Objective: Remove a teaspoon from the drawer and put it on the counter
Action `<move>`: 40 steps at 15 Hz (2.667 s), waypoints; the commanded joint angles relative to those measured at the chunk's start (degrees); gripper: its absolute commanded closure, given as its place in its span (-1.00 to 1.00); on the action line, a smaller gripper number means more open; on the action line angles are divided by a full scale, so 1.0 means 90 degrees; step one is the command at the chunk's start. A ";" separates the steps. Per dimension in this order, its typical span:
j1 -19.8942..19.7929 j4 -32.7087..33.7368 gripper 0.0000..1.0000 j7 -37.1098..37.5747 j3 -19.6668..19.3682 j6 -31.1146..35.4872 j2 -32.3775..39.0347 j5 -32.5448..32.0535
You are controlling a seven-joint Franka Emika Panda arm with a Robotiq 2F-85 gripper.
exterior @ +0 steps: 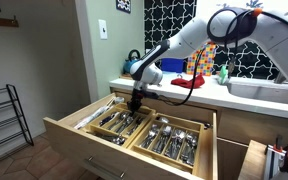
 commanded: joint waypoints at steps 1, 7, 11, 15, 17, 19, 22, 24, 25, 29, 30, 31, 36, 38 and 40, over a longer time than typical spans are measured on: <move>-0.0124 -0.0271 0.98 0.0178 0.0049 -0.0335 -0.0445 -0.0093; -0.0289 -0.0696 0.98 -0.0004 0.0041 -0.0650 -0.1119 0.0082; -0.0593 -0.1546 0.98 -0.0238 0.0035 -0.0436 -0.1968 0.0558; -0.0860 -0.2321 0.98 -0.0618 -0.0103 -0.0336 -0.2845 0.1281; -0.0875 -0.2683 0.98 -0.0671 -0.0286 -0.0174 -0.3280 0.1689; -0.0814 -0.2933 0.98 -0.0789 -0.0513 -0.0016 -0.3629 0.1994; -0.0704 -0.3237 0.98 -0.0895 -0.0849 0.0404 -0.4057 0.2201; -0.0678 -0.3386 0.98 -0.0923 -0.1036 0.0655 -0.4275 0.2427; -0.0656 -0.3491 0.98 -0.0899 -0.1129 0.0790 -0.4388 0.2510; -0.0586 -0.4132 0.98 -0.1082 -0.1435 0.1347 -0.4941 0.3139; -0.0561 -0.4328 0.98 -0.1159 -0.1510 0.1492 -0.5091 0.3329; -0.0529 -0.4578 0.98 -0.1313 -0.1582 0.1624 -0.5287 0.3633; -0.0733 -0.5704 0.98 -0.1837 -0.1525 0.2316 -0.6214 0.5053; -0.0788 -0.6070 0.98 -0.1606 -0.1543 0.2667 -0.6496 0.5275; -0.0826 -0.6323 0.98 -0.1448 -0.1534 0.2964 -0.6713 0.5457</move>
